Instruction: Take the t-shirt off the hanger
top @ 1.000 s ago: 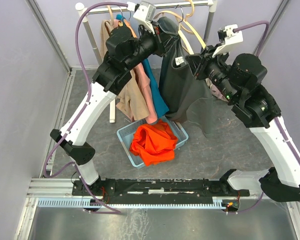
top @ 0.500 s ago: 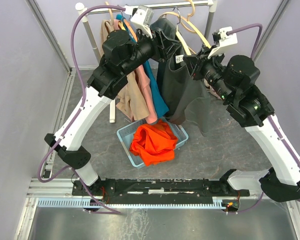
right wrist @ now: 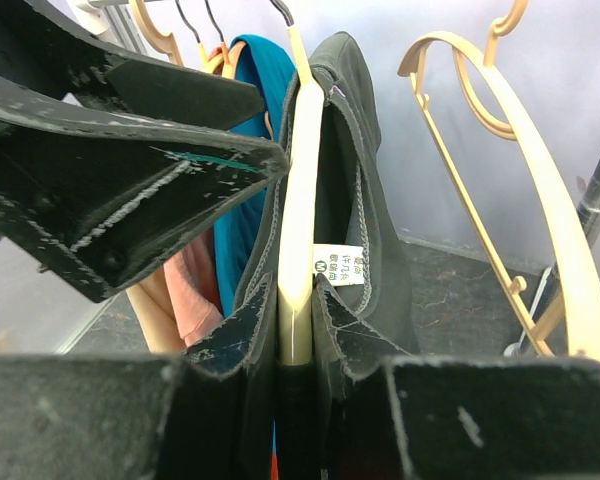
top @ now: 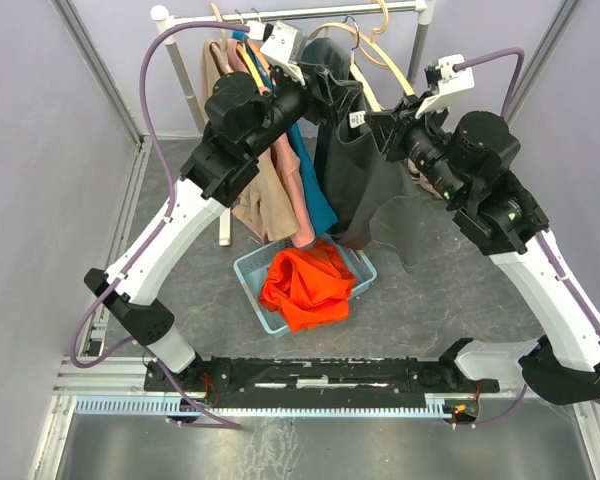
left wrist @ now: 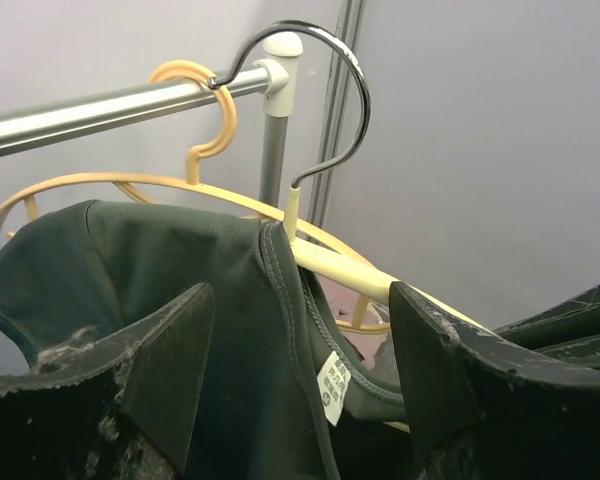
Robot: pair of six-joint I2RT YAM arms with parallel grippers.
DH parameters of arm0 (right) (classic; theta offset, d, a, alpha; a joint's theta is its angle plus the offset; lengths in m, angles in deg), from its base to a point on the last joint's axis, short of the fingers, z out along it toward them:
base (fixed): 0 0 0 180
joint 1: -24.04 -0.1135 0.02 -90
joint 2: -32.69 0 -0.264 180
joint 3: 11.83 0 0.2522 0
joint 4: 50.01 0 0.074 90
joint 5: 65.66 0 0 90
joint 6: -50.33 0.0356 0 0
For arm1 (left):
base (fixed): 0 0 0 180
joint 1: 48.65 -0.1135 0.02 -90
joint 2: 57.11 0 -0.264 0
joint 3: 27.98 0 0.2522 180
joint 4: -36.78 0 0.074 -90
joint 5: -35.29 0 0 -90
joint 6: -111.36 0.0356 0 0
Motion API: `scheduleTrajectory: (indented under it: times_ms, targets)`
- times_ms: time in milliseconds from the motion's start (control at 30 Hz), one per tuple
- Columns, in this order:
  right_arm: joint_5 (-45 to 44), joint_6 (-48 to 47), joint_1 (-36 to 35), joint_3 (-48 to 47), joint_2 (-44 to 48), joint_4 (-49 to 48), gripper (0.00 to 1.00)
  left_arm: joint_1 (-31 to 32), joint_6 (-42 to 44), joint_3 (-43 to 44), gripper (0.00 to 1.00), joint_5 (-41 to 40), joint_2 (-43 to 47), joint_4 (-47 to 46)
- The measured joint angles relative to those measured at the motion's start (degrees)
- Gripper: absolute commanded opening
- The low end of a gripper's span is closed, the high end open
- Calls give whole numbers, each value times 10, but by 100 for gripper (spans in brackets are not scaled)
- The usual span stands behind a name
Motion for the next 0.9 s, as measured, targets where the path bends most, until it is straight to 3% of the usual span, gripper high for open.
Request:
scheduleTrajectory:
  times_ms: [400,900]
  targets:
    - [20,17,3,0,16,1,1,-1,39,-40,77,25,1,-133]
    - [42,22,3,8,32,5,1,-1,42,-41,76,31,-21,-180]
